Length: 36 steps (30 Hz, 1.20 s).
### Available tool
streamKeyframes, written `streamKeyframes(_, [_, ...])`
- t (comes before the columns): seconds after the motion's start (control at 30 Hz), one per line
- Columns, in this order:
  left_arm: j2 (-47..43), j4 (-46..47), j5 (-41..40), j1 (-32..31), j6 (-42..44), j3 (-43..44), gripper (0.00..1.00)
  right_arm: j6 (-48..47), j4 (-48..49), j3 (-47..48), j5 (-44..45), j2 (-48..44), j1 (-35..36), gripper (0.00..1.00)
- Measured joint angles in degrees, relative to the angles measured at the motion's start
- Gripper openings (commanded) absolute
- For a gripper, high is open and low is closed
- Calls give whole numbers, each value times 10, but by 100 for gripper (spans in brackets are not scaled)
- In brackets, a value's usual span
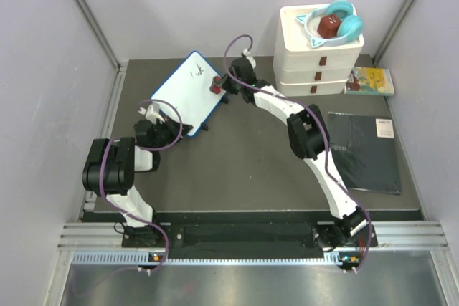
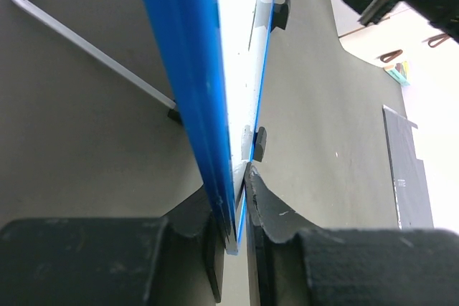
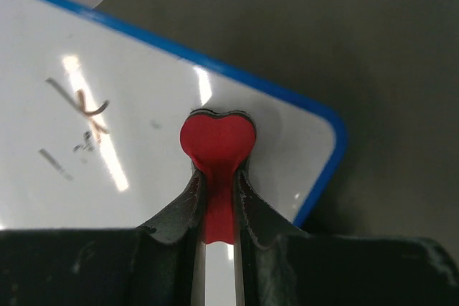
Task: Erase the whiteboard
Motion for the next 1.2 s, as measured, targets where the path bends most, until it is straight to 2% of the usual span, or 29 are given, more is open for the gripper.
streamKeyframes(0.23, [-2,5,5,-2,3,0,3,11,-21,-3,20,18,-41,0])
streamKeyframes(0.57, [-2,10,10,-3,4,0,2,-6,-18,12,18,25,-37,0])
streamKeyframes(0.97, [-1,-23,5,-6,10,19,0,-30,56,59,15,26,28,0])
streamKeyframes(1.2, [3,-52,3,-10,14,43,0,-57,120,163,42,74,60,0])
